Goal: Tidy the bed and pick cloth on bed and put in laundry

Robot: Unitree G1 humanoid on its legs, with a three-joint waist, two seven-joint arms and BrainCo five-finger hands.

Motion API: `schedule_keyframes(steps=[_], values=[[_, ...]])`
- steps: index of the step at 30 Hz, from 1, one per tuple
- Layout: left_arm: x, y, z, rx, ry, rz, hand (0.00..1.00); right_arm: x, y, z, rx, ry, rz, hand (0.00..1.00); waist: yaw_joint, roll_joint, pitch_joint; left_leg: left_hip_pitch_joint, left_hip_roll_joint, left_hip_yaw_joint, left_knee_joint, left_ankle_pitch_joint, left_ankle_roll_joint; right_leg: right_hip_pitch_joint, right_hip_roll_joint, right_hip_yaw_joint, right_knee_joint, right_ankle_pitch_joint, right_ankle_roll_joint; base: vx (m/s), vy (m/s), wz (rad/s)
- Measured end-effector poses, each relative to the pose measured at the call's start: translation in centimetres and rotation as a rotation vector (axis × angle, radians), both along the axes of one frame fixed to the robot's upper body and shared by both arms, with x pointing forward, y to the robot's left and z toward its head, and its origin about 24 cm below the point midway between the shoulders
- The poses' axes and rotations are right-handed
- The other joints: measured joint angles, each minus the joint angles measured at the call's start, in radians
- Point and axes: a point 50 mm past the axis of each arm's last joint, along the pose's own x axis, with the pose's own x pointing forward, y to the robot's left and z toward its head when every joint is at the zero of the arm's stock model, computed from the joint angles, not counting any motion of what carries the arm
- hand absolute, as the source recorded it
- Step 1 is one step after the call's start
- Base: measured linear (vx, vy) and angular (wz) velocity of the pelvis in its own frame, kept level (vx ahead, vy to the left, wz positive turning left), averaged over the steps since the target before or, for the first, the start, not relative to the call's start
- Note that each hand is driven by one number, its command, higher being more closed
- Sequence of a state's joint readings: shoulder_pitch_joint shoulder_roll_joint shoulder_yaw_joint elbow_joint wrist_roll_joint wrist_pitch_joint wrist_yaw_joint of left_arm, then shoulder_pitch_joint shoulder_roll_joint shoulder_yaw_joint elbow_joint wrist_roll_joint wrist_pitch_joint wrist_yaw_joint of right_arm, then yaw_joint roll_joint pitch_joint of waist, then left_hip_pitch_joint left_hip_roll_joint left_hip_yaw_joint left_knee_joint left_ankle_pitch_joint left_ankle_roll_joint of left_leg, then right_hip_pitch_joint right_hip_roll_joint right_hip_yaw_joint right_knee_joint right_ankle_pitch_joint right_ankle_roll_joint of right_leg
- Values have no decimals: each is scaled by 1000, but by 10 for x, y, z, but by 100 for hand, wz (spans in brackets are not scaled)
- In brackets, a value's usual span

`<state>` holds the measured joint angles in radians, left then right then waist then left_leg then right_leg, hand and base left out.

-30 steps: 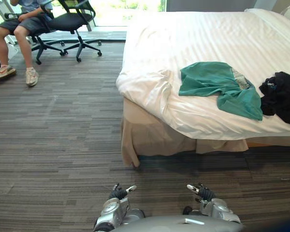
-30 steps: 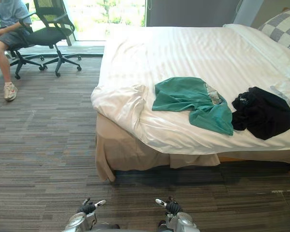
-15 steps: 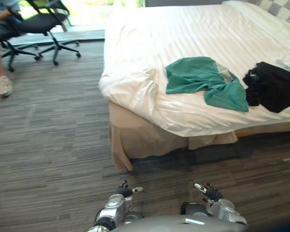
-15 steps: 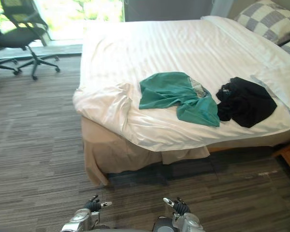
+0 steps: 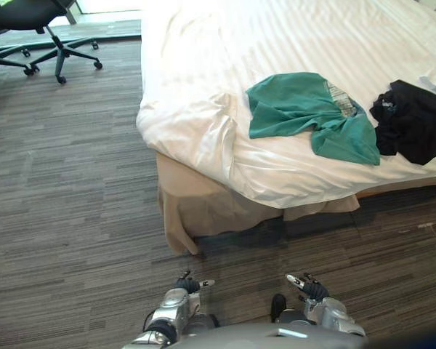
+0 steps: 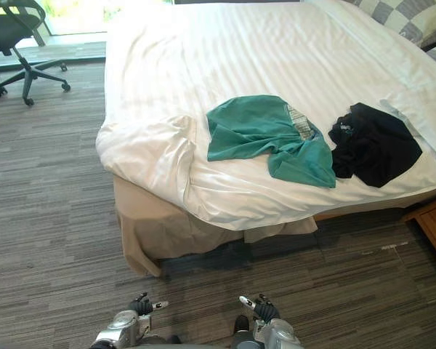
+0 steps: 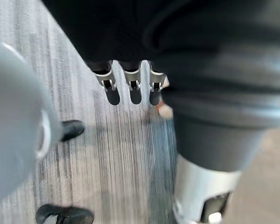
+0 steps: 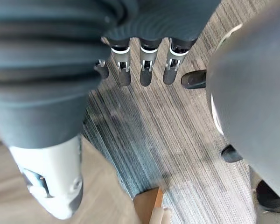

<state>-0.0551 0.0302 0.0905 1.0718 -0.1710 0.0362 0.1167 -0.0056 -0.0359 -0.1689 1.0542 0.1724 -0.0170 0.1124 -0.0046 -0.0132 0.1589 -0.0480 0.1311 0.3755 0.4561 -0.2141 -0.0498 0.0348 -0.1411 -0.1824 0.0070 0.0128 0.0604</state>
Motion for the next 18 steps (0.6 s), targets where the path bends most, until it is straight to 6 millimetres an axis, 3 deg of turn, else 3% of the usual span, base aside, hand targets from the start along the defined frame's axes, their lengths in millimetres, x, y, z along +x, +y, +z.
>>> schedule_keyframes(steps=[1,2,3,4,5,6,7,10,12,14,15,18], values=[[3,3,3,-17,-40,70,0,1,-3,1,-14,-10,7,0,4,20,13,-63,67,-6,196,0,0,36,24,-3,-3,-21,-26,-13,-100,1],[2,4,3,-25,-47,98,0,1,-3,2,-20,-12,17,0,10,29,19,-77,87,-7,255,4,3,52,28,-1,-3,-32,-32,43,-47,-19],[-1,11,3,-47,-59,188,0,3,-1,2,-27,-12,35,0,28,23,29,-109,113,-16,356,5,3,79,19,6,-6,-65,-10,65,15,-18],[-3,9,2,-87,-65,260,0,4,-4,3,-45,-13,51,0,23,41,27,-109,119,-27,326,-62,-2,84,23,6,-3,-66,-8,88,20,-12],[-3,6,2,-125,-80,356,0,3,-7,2,-58,-9,59,0,16,49,25,-107,114,-31,224,-83,-10,82,22,6,1,-66,-7,64,24,-1],[-4,5,2,-160,-98,497,0,3,-10,3,-64,-9,55,0,14,64,27,-89,105,-42,32,-8,-20,78,28,6,2,-68,1,56,40,-4],[-5,11,2,-160,-109,612,0,5,-11,3,-67,-10,54,0,21,67,25,-55,83,-57,-26,-8,-24,78,28,11,3,-73,17,53,35,3],[-7,44,10,-111,-172,1012,0,2,-9,2,-56,10,59,0,22,27,33,-9,45,-56,-146,28,-25,66,9,6,19,-78,21,13,1,14],[-12,68,18,-54,-238,1219,0,0,-11,1,-53,19,49,0,22,23,32,8,36,-55,-177,54,-25,68,2,1,31,-85,22,-22,-35,8],[-8,104,43,60,-418,1420,0,0,-12,2,-48,18,42,0,21,38,35,31,36,-47,-232,88,-31,57,2,3,46,-88,17,-64,-39,-1],[-6,110,49,77,-454,1447,0,-1,-12,2,-48,18,42,0,20,42,34,32,36,-45,-242,96,-32,53,3,2,48,-88,17,-87,-48,-4],[9,155,105,260,-748,1523,0,-7,-19,3,-75,18,60,0,20,63,22,35,46,-29,-300,135,-40,17,17,4,68,-95,6,-94,-73,-8]])
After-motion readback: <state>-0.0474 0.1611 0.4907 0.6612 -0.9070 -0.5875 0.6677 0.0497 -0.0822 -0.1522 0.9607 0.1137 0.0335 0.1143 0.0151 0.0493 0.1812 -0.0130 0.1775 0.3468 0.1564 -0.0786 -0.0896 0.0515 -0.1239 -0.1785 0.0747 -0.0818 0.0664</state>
